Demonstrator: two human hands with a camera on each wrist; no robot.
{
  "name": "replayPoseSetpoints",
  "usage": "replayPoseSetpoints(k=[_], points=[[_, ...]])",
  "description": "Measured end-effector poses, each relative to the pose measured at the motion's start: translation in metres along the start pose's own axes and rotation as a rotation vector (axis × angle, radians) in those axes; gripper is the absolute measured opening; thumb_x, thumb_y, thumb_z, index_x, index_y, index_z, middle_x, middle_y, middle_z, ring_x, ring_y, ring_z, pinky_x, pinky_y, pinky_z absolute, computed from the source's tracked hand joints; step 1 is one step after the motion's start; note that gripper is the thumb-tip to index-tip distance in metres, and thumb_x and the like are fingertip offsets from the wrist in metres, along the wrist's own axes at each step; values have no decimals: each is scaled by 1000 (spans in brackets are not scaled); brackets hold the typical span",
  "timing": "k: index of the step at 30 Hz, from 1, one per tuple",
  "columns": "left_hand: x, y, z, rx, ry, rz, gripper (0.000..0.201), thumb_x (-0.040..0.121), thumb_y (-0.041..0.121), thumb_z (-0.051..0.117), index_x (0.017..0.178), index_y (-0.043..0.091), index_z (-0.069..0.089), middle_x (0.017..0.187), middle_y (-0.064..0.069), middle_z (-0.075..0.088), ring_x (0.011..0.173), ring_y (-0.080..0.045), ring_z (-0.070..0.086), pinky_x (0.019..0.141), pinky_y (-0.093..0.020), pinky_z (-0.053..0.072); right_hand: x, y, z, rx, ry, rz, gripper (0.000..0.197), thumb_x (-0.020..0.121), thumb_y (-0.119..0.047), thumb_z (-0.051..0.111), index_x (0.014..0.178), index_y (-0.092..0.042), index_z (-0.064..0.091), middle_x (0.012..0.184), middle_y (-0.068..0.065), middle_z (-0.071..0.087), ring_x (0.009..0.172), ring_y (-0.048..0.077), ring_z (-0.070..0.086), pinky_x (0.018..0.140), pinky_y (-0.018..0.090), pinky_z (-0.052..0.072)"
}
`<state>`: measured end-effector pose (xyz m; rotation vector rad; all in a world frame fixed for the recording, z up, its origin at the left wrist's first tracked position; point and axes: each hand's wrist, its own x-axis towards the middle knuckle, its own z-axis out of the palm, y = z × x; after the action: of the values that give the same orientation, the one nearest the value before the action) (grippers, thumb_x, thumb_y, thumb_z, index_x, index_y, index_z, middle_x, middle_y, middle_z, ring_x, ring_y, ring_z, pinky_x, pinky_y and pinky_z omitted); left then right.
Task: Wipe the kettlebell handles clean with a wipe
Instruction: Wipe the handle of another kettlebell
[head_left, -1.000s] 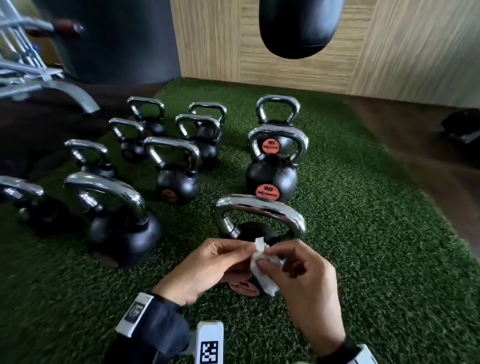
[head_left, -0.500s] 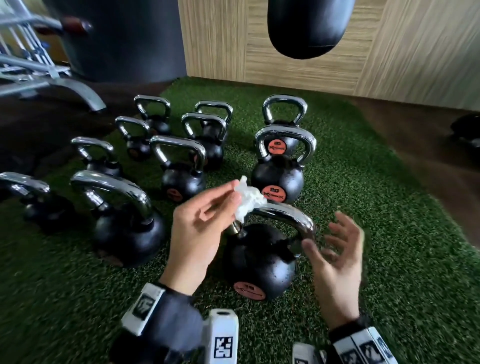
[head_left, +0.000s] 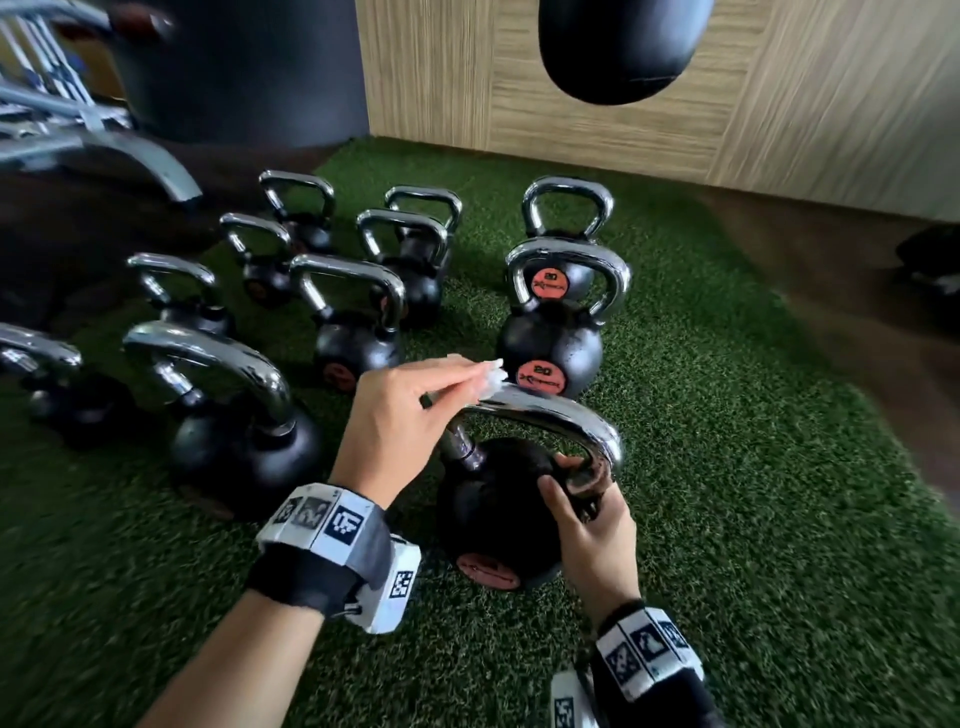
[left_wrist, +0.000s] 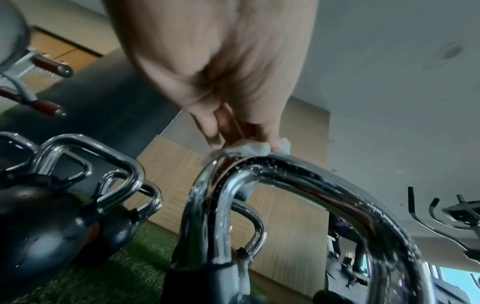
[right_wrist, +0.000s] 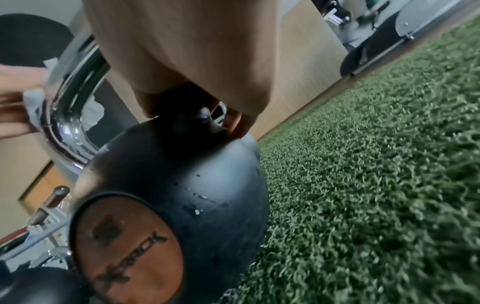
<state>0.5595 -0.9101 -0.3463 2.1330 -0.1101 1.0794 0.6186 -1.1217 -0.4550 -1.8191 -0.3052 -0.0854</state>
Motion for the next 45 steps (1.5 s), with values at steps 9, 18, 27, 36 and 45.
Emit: replayPoseSetpoints(k=[9, 18, 27, 36, 45], points=[[-17, -29, 13, -193, 155, -363, 25, 96, 14, 69, 118, 4, 74, 106, -3, 79, 92, -1, 75, 81, -18, 60, 3, 9, 1, 14, 1, 117, 38, 76, -53, 80, 95, -22, 68, 94, -4, 74, 91, 15, 71, 80, 46, 61], [-54, -44, 26, -496, 323, -624, 24, 88, 41, 74, 106, 27, 81, 102, 3, 80, 99, -12, 76, 88, -28, 60, 3, 7, 0, 42, -3, 98, 45, 68, -61, 79, 94, -25, 70, 92, -7, 75, 88, 10, 73, 75, 36, 62], [-92, -43, 43, -522, 296, -791, 7, 90, 30, 77, 85, 31, 83, 86, 7, 80, 86, -3, 74, 77, -15, 54, 25, -17, -26, -244, -180, 186, 43, 57, -64, 87, 75, -28, 72, 66, -14, 72, 69, 3, 69, 60, 21, 55], [-72, -36, 47, -273, 296, -741, 37, 76, 20, 91, 108, 6, 79, 73, 21, 75, 74, 7, 73, 68, -9, 55, 18, -34, -62, -405, -385, 114, 38, 61, -43, 93, 85, -26, 68, 82, -10, 75, 77, 1, 70, 73, 23, 60], [-4, -36, 68, 35, -68, -599, 29, 80, 24, 86, 107, 13, 81, 100, -4, 80, 86, -3, 69, 71, -6, 47, -24, -67, -41, -898, -463, -521, 47, 85, -21, 61, 132, -25, 63, 133, 6, 65, 117, 22, 64, 103, 35, 51]])
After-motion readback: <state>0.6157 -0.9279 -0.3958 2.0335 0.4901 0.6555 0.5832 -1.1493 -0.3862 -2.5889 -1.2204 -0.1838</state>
